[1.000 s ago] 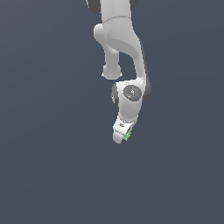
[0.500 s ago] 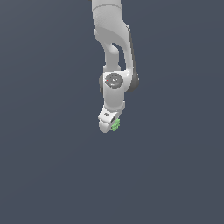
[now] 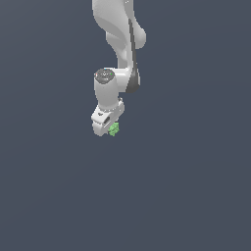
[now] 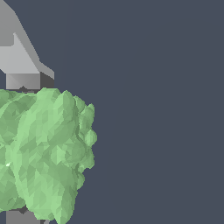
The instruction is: Pick up the object and move it to a goal position.
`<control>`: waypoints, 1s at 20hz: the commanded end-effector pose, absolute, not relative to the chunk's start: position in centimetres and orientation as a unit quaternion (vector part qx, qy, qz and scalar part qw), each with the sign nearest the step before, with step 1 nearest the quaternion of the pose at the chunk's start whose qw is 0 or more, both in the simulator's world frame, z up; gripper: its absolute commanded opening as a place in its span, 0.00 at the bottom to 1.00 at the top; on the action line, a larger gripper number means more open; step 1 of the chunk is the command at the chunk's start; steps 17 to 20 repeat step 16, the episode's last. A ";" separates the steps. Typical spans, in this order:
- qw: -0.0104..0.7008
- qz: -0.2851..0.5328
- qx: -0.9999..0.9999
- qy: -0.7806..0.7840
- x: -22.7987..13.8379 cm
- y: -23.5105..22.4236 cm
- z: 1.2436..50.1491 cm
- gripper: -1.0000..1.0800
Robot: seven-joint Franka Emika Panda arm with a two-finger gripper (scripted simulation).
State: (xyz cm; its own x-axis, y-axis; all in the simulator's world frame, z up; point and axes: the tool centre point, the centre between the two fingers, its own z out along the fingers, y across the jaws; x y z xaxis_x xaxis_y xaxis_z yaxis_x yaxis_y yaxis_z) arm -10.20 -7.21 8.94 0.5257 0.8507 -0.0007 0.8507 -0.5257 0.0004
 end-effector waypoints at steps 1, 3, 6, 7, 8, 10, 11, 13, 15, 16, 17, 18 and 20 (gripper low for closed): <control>0.000 0.000 0.873 0.488 -11.2 -8.7 9.4 0.00; 0.000 0.000 0.873 0.488 -11.8 -9.7 9.7 0.00; 0.000 0.000 0.873 0.488 -12.4 -10.8 10.0 0.00; 0.000 0.000 0.873 0.488 -12.6 -11.0 10.1 0.00; 0.000 0.000 0.873 0.488 -12.7 -11.2 10.2 0.00; 0.000 0.000 0.873 0.488 -12.8 -11.5 10.2 0.00; 0.000 0.000 0.873 0.488 -12.9 -11.6 10.3 0.00; 0.000 0.000 0.873 0.488 -12.8 -11.6 10.2 0.00; 0.000 0.000 0.873 0.488 -12.7 -11.4 10.2 0.00; 0.000 0.000 0.873 0.488 -12.7 -11.4 10.2 0.00; 0.000 0.000 0.873 0.488 -12.7 -11.4 10.2 0.00; 0.000 0.000 0.873 0.488 -12.7 -11.4 10.2 0.00; 0.000 0.000 0.873 0.488 -12.7 -11.4 10.2 0.00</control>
